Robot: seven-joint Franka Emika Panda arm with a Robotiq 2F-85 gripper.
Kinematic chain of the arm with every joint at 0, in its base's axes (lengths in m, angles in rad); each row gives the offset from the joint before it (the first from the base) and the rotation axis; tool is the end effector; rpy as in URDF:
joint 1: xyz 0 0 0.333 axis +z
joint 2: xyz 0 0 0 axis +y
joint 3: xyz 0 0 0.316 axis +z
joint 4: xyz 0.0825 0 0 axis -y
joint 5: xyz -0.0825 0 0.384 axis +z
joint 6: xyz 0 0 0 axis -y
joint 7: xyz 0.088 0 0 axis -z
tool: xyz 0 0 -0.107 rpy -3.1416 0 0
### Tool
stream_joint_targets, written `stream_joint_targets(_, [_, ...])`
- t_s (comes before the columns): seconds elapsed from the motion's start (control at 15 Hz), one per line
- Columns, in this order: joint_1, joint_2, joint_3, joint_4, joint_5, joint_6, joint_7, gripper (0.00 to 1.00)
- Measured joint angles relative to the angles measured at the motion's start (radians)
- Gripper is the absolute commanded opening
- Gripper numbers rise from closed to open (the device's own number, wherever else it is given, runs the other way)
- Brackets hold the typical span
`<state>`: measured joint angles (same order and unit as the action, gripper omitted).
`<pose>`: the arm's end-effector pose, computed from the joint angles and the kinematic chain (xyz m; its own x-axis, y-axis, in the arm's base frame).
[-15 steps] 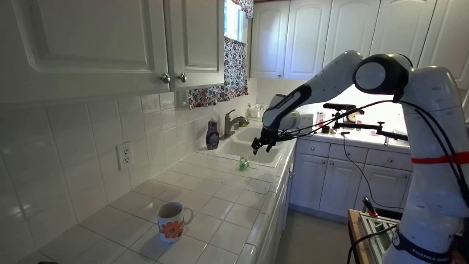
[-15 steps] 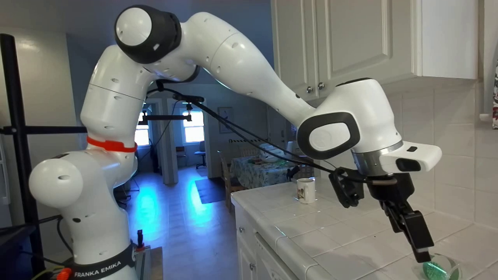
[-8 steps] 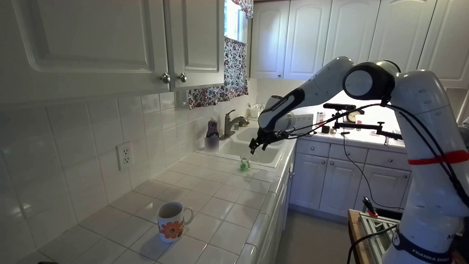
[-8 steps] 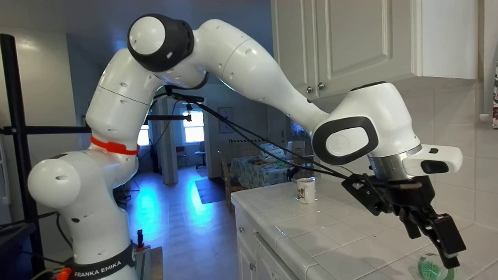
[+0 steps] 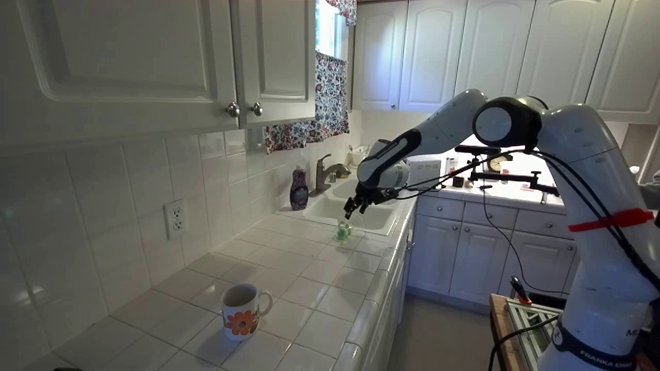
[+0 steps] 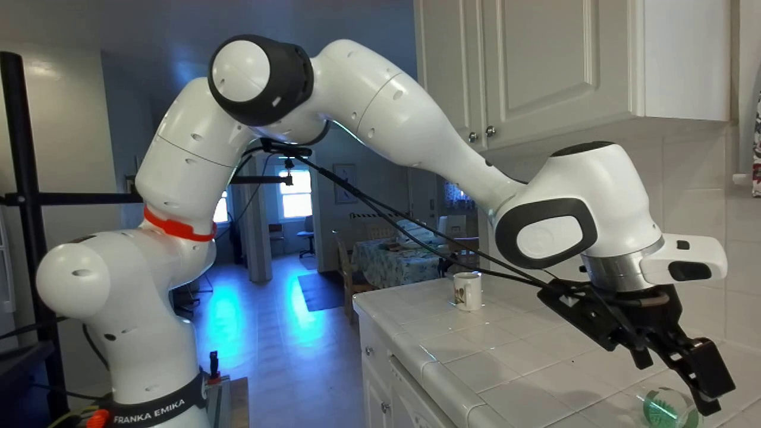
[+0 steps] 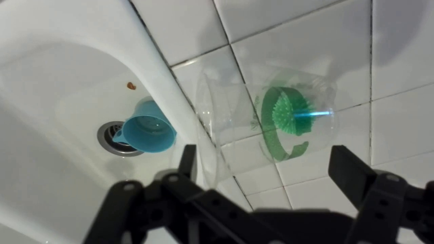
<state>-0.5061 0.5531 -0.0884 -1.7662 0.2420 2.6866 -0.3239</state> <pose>0.5744 -0.3890 0.2903 0.8354 -0.4025 0.3745 -0.4296 -0.9029 -0.0121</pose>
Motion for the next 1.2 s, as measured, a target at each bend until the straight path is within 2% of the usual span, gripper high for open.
stream_joint_targets(0.07, [-0.014,0.011,0.022,0.008,0.013,0.011,-0.016,0.84])
stream_joint_targets(0.33, [-0.058,0.052,0.083,0.043,0.038,0.025,-0.054,0.92])
stream_joint_targets(0.4, [-0.066,0.060,0.093,0.050,0.040,0.026,-0.059,0.91])
stream_joint_targets(0.47, [-0.073,0.066,0.102,0.055,0.041,0.026,-0.062,0.86])
stream_joint_targets(0.6, [-0.085,0.074,0.116,0.063,0.042,0.028,-0.068,0.62])
stream_joint_targets(0.8, [-0.099,0.075,0.137,0.064,0.042,0.053,-0.072,0.35])
stream_joint_targets(1.07, [-0.112,0.071,0.166,0.065,0.042,0.098,-0.074,0.06])
stream_joint_targets(1.2, [-0.116,0.064,0.179,0.064,0.042,0.121,-0.074,0.01])
